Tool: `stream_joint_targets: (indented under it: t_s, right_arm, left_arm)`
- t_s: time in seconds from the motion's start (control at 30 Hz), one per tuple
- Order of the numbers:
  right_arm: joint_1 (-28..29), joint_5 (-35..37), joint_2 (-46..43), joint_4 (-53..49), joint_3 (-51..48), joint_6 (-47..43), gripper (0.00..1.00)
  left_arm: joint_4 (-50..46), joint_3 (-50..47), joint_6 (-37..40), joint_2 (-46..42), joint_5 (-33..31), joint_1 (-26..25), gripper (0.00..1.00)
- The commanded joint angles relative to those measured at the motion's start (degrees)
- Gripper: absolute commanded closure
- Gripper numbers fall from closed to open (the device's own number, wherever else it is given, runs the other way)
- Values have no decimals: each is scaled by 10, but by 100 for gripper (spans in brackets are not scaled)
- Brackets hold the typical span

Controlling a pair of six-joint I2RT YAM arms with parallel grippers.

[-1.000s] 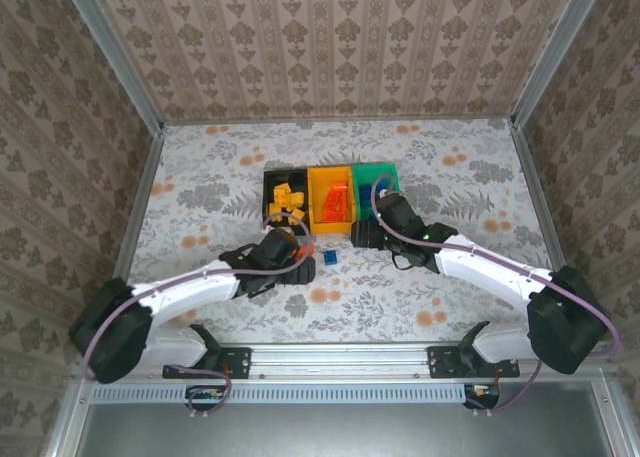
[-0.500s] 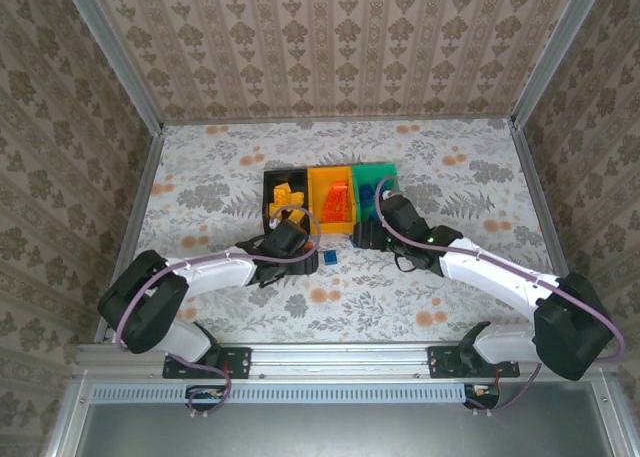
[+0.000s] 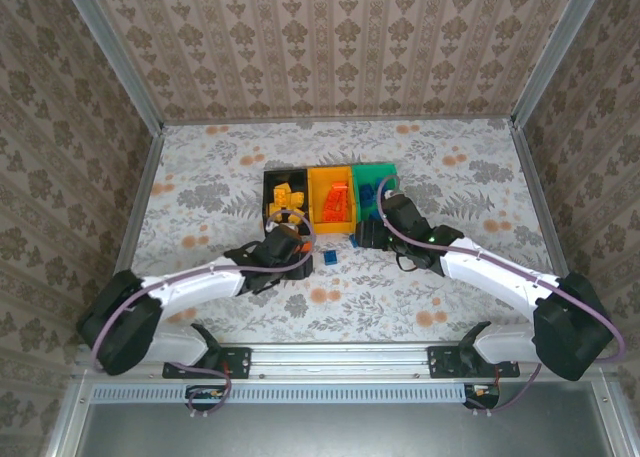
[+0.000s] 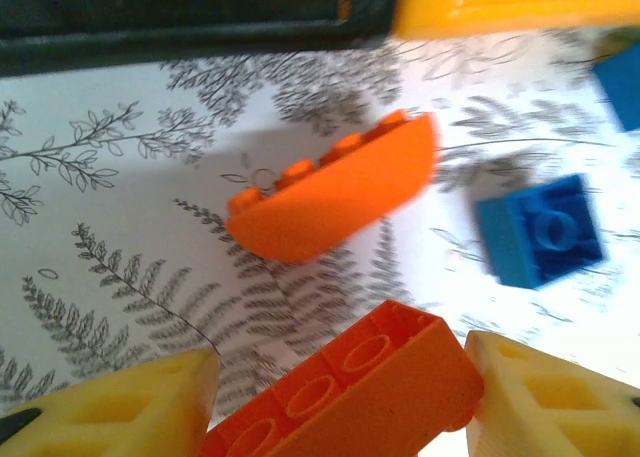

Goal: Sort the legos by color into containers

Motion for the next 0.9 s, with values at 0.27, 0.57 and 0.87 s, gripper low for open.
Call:
stream_joint_targets:
  t_s: [0.27,0.57,0.87]
  right_arm:
    - [-14,3,-14,15,-30,3,23]
    - [-25,5,-27,8,-51,3,22]
    - [-28,-6,-42,5,-59,-5,21]
  left_arm:
    - [-52,222,76,69,1,31,44]
    - [-46,405,112,278,33,84,43]
    - [-62,477,104,336,63,86,15]
